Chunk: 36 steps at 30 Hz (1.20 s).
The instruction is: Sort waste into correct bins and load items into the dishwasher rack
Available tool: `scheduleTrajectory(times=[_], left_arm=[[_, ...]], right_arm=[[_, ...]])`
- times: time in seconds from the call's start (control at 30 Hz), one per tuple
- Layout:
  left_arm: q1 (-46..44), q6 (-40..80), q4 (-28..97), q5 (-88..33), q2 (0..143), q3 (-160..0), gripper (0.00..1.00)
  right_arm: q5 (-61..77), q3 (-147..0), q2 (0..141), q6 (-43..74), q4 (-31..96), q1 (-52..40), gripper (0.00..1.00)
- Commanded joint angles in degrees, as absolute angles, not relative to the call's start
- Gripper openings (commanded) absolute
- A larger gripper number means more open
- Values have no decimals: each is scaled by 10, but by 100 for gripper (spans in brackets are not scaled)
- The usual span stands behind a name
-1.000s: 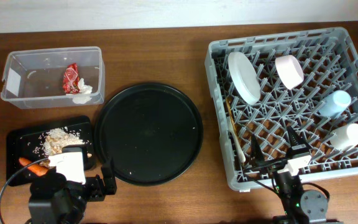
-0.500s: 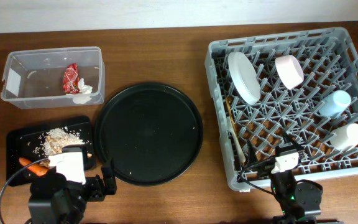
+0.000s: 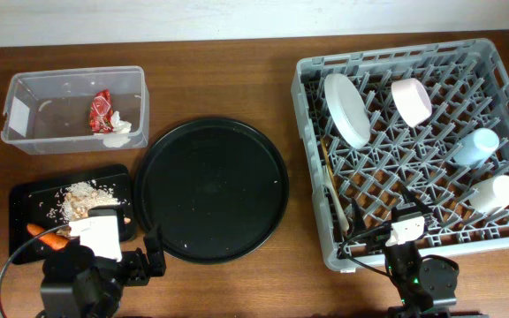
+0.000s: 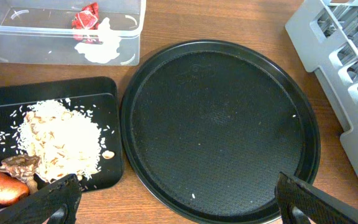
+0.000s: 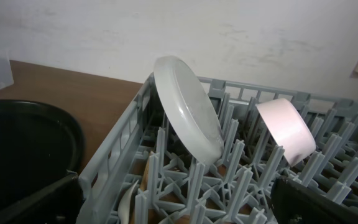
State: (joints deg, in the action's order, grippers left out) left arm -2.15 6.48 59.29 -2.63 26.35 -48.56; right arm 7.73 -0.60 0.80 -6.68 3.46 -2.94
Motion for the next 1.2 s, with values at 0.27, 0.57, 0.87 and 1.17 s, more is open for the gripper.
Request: scheduleTrajectory(times=[0.27,0.57,0.87,1.17], left_arm=[[-20,68,499,4,182,-348,99],[-20,67,167,4,2,-69,99],[-22,0,47,-3,3,-5,99],[-22,-1,47,-4,3,-5,99]], right_arm=[[72,-3,2,-70,38,-33,99],[72,-3,2,-70,38,-33,99],[72,-3,2,-70,38,-33,99],[72,-3,2,-70,38,-33,99]])
